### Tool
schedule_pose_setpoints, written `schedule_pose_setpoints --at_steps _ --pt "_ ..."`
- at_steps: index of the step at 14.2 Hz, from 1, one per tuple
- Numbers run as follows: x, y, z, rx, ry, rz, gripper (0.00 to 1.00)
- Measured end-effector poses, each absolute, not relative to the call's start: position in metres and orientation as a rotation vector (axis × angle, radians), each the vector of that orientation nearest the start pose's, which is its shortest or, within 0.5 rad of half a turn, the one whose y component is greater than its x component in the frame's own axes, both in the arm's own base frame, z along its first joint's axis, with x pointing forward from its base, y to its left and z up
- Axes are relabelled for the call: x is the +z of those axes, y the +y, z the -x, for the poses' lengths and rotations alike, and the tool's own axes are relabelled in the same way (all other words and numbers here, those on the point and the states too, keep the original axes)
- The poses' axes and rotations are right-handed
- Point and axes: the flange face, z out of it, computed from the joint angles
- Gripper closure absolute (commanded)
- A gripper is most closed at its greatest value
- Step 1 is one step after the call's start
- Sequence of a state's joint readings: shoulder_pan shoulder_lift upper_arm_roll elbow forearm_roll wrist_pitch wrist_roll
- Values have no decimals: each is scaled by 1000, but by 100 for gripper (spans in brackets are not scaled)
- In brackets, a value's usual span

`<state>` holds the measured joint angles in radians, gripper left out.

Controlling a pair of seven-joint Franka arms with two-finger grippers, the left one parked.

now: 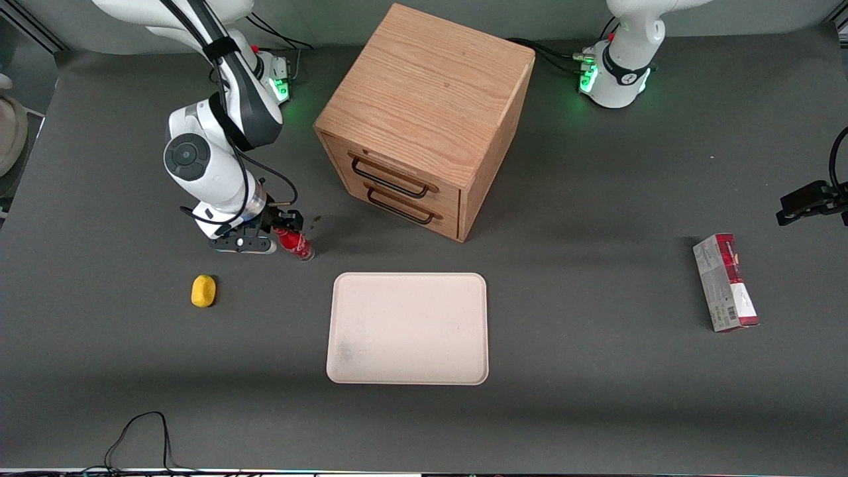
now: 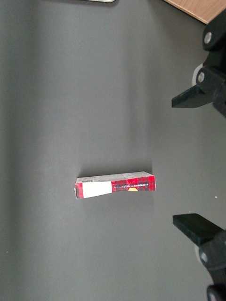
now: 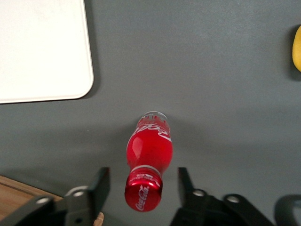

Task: Place coke bottle on tray
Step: 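Lower the right gripper around the bottle's neck and close it, then lift the bottle with the right gripper and carry it toward the tray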

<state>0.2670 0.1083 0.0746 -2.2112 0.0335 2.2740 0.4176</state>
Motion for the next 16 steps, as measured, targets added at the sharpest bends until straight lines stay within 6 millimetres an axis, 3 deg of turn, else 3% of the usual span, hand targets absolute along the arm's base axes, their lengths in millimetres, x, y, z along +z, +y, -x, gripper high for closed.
schedule_pose_setpoints --at_steps 11,13,16 --pt "331 180 -507 107 152 3130 100" --pt "360 181 -517 169 156 3141 100" --pt "440 175 -544 201 189 3141 100"
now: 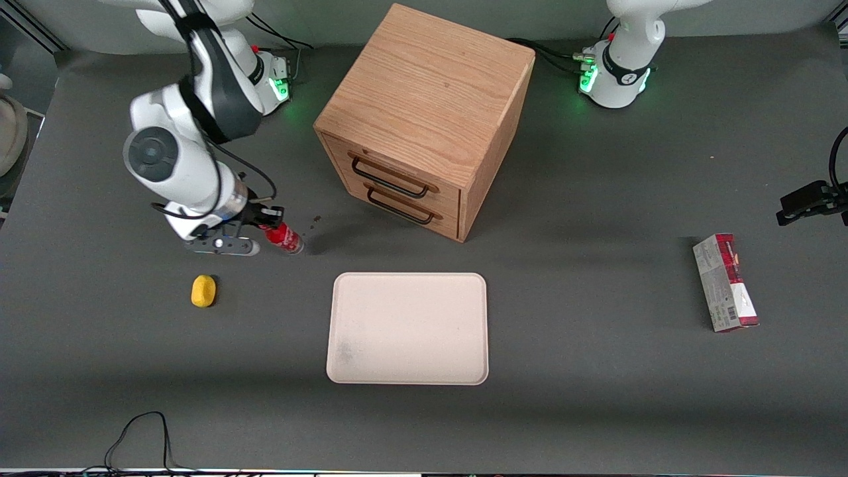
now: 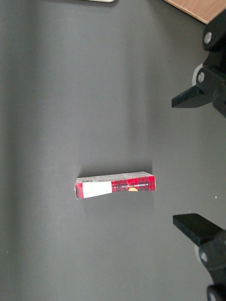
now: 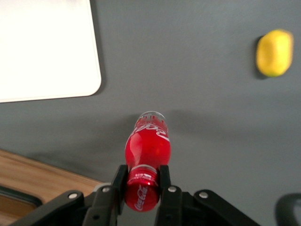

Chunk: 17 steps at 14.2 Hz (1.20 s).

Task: Place coke bottle on tray
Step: 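Lift the bottle with the right gripper and carry it toward the tray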

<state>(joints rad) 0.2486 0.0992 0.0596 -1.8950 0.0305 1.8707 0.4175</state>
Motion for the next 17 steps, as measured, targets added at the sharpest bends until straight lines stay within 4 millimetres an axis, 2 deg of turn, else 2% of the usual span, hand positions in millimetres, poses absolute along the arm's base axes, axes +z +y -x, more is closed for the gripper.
schedule_pose_setpoints --at_steps 3,5,7,8,10,12,15,17 --pt "521 164 -558 195 219 3134 100" --pt "569 156 -562 256 235 3140 100" --pt "601 149 -573 319 248 3141 100" --pt "610 147 -582 318 252 3138 100" --pt "609 147 -602 300 256 3130 100" --pt "593 151 -621 305 255 3127 100" --pt "554 161 -659 270 261 3113 100" --pt "523 174 -684 199 304 3096 100"
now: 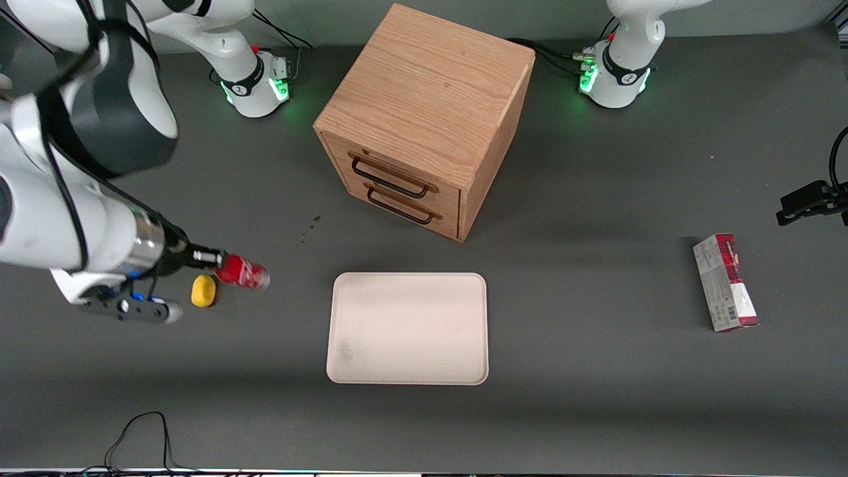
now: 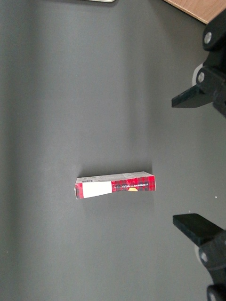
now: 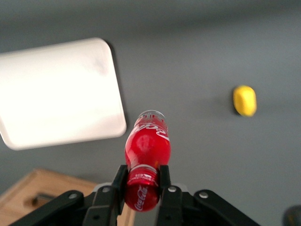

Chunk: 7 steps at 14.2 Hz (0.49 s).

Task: Place coke bottle on tray
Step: 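Lift the bottle with the right gripper and carry it toward the tray, then lower the bottle onto the white tray's edge with the right gripper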

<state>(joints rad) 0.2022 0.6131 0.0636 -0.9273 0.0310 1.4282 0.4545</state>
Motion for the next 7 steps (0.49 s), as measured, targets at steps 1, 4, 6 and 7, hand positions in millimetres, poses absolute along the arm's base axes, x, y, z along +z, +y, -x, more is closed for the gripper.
schedule_pose_setpoints --at_steps 1,4,6,7 --pt "506 184 -693 179 322 3089 100" --pt "461 219 -711 105 402 3061 100" --pt "435 242 -719 58 455 3038 100" --pt "424 252 -722 36 482 3025 100"
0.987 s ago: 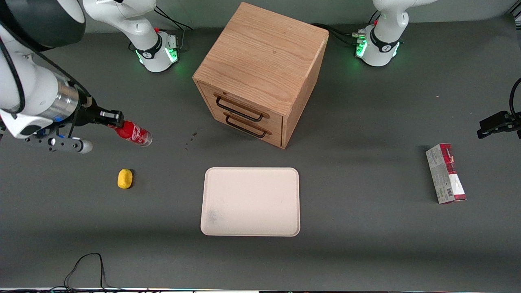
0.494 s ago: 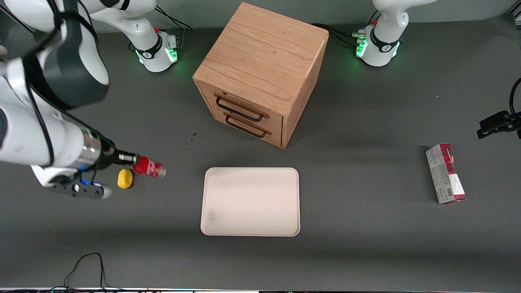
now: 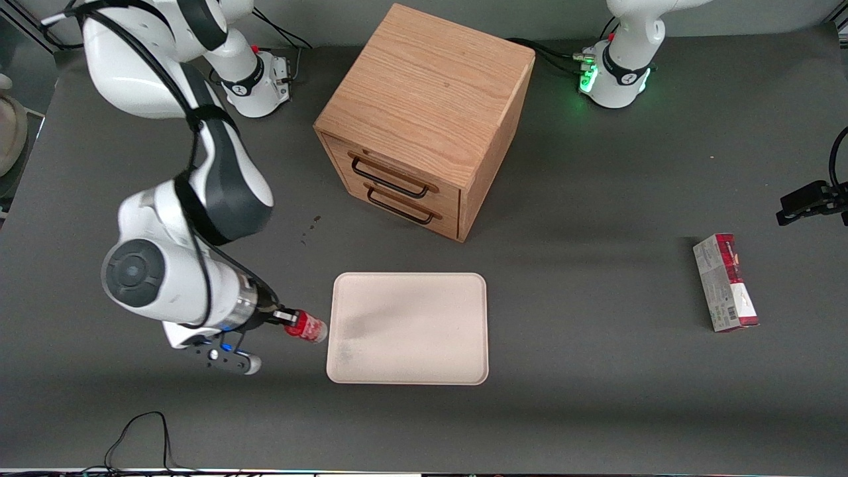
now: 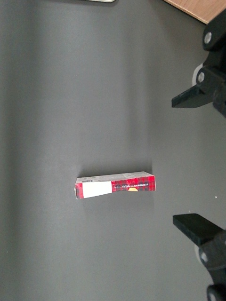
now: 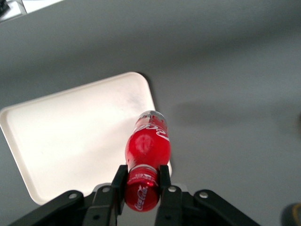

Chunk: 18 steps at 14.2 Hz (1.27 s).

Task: Place coke bottle on tray
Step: 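Lower the bottle onto the white tray's edge with the right gripper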

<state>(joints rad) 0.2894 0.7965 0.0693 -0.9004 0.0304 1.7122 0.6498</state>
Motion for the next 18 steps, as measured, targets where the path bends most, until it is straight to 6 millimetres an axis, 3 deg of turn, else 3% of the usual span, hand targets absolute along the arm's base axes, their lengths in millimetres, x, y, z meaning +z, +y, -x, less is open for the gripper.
schedule_pose_setpoints --at_steps 3,12,13,14,15,18 --pt "387 278 -726 -15 520 3024 100" --pt "334 292 -734 -48 524 3027 100" --pt "331 292 -735 -50 524 3026 86" --pt "331 292 -735 -56 524 3026 16" --pt "331 292 -736 -56 524 3025 0" --pt "333 291 -737 -73 520 3033 0"
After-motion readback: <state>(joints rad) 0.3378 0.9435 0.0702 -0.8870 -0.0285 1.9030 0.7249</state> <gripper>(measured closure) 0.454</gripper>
